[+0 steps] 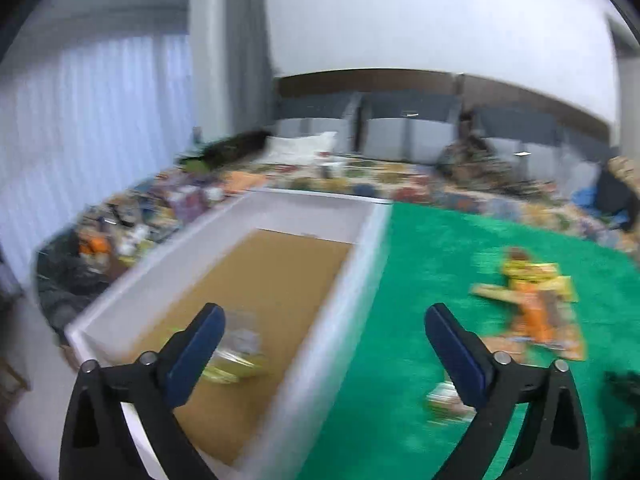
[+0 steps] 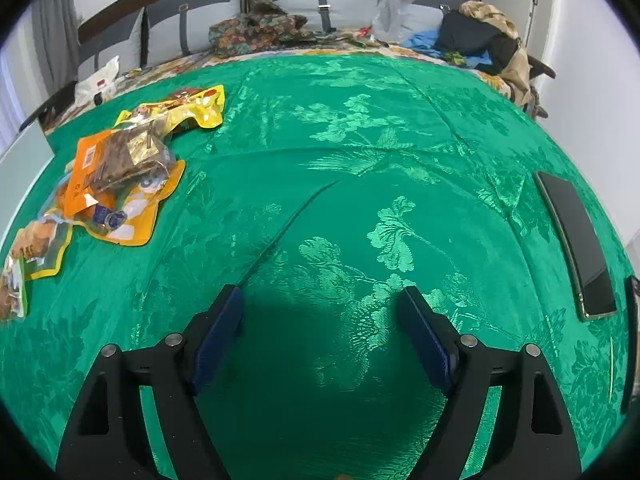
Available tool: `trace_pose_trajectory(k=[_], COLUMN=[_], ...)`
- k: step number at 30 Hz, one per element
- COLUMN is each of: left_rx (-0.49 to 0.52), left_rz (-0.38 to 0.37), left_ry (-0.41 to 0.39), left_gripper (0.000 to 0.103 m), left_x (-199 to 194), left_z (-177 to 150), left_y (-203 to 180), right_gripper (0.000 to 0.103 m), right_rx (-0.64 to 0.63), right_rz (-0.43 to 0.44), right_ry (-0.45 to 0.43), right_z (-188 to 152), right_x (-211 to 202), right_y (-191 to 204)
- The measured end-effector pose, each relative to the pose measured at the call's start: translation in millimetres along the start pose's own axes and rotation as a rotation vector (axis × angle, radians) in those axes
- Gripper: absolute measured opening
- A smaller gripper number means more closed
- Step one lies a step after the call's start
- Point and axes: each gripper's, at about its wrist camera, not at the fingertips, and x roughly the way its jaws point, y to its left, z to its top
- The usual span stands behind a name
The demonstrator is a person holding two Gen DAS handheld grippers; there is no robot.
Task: Organize snacks
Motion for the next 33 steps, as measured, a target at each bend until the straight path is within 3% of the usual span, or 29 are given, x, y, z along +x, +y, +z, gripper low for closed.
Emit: trace_pose_trajectory(k=[3, 6, 10, 13, 15, 19, 33], left_rx=[0.009, 0.062, 0.197, 0.302, 0.308, 0.217, 0.248], left_rz=[-0.160, -0.233, -0.252, -0.218, -0.209, -0.240, -0.278], left_ry=[0.108, 0.233, 0.361, 0.412, 0.423, 0.424, 0.346], left_gripper=[0.100, 0.100, 0.100, 0.100, 0.102, 0.103, 0.103], left_x=[5.2, 23.7, 52.9, 71.0, 77.4, 78.8, 74.2], left_z=[-24.7, -63.2, -110.4, -133.5, -142.9, -141.4, -150.6], left_y=[-37.4, -73.8, -106.0, -122.6, -122.4, -105.5, -99.2], right_gripper=[0.084, 0.084, 0.084, 0.085, 0.085, 0.085, 0.085], right_rx=[0.001, 0.001, 0.000, 0.000, 0.001, 0.000, 0.000], right_rz=[0.000, 0.001, 0.000, 0.000, -0.001, -0.001, -0.002], right_ry=[0.000, 0.000, 0.001, 0.001, 0.001, 0.001, 0.002], right_z=[-0.4, -0.2, -0.2, -0.1, -0.2, -0.1, -0.2], right_x=[-0.4, -0.5, -0.5, -0.6, -0.7, -1.0, -1.4], right_y=[0.0, -0.2, -0.2, -0.5, -0.6, -0.7, -1.1])
